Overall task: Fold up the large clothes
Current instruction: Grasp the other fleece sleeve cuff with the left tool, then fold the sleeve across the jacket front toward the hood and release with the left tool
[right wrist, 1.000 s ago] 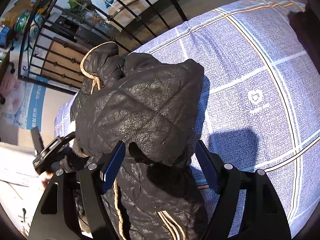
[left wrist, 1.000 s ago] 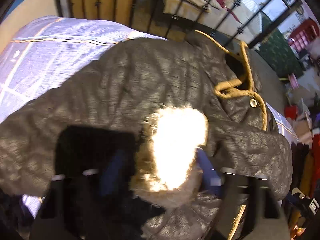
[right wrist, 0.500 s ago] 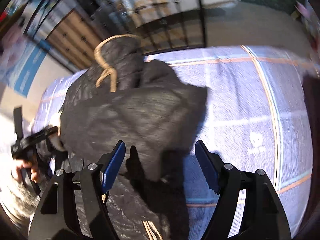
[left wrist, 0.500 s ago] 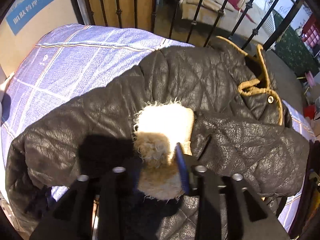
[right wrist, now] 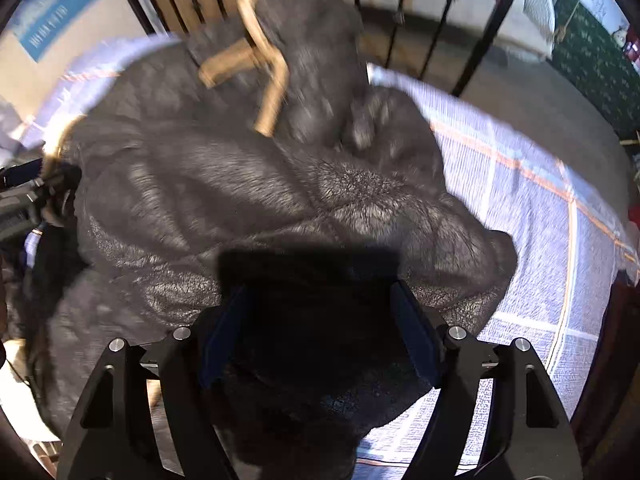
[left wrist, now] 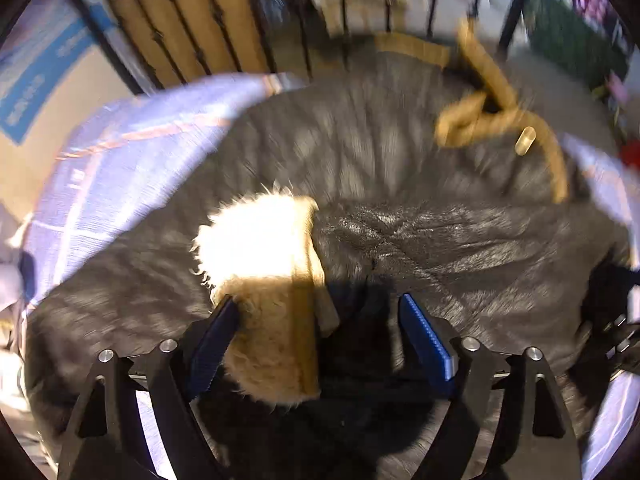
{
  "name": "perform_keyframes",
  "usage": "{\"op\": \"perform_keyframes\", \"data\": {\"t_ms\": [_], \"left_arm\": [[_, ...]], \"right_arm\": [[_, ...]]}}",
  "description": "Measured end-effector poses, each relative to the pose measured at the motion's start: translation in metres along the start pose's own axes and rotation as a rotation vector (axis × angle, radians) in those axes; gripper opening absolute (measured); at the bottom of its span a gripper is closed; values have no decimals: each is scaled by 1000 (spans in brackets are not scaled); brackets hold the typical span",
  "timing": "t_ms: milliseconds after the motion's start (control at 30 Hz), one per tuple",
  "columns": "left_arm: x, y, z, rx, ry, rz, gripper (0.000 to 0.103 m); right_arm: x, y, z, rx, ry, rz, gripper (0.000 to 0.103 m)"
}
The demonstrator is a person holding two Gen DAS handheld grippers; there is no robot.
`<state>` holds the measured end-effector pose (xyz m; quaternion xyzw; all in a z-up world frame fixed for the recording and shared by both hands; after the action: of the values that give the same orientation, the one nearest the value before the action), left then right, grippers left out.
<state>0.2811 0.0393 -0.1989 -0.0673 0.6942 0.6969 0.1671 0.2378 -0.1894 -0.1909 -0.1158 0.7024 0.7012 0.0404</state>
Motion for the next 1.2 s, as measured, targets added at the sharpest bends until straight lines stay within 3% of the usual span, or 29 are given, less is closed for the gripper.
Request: {"op": "perform_keyframes", "data": {"t_ms": [67, 133, 200, 300, 600, 700, 767, 900, 1067, 1200], "left_arm": [[-4, -16, -3, -28, -7, 27, 98], [-8, -36, 3, 54, 78, 151, 98], [-13, -42, 8, 77, 108, 172, 98], [-14, -46, -1, 43, 42, 151, 99], [0, -30, -8, 38, 49, 102, 98], [6, 5, -2, 41, 88, 53, 97], [15, 31, 7, 85, 127, 6, 96], [53, 85, 37, 132, 220, -59, 97], [125, 127, 96, 111, 385, -70, 97], [186, 152, 158, 69, 540, -62, 96]], "right_arm": [[-2, -15, -6, -5, 4, 24, 73], [-3, -29, -11, 4, 19, 46, 75], [-4, -41, -14, -12, 19, 61, 76], [-9, -47, -13, -6, 54, 80, 79], [-16, -33, -5, 9, 30, 71, 80], [-10, 0, 3, 58, -17, 2, 80], [0, 24, 12, 54, -41, -70, 80], [34, 63, 32, -55, -117, -140, 80], [91, 83, 66, -151, -94, -118, 80], [113, 87, 92, -181, -18, -77, 80]]}}
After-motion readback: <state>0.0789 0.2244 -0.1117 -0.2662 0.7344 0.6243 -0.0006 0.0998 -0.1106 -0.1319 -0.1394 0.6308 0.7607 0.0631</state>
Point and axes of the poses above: each gripper's, at about its wrist camera, not at the fingertips, and y roughly against the way its jaws point, z to its left, x to its underside, the point moved 2 cm from there along -y, roughly the way its jaws point, and after that the axes turned 12 degrees about y, right-handed, at the moved point
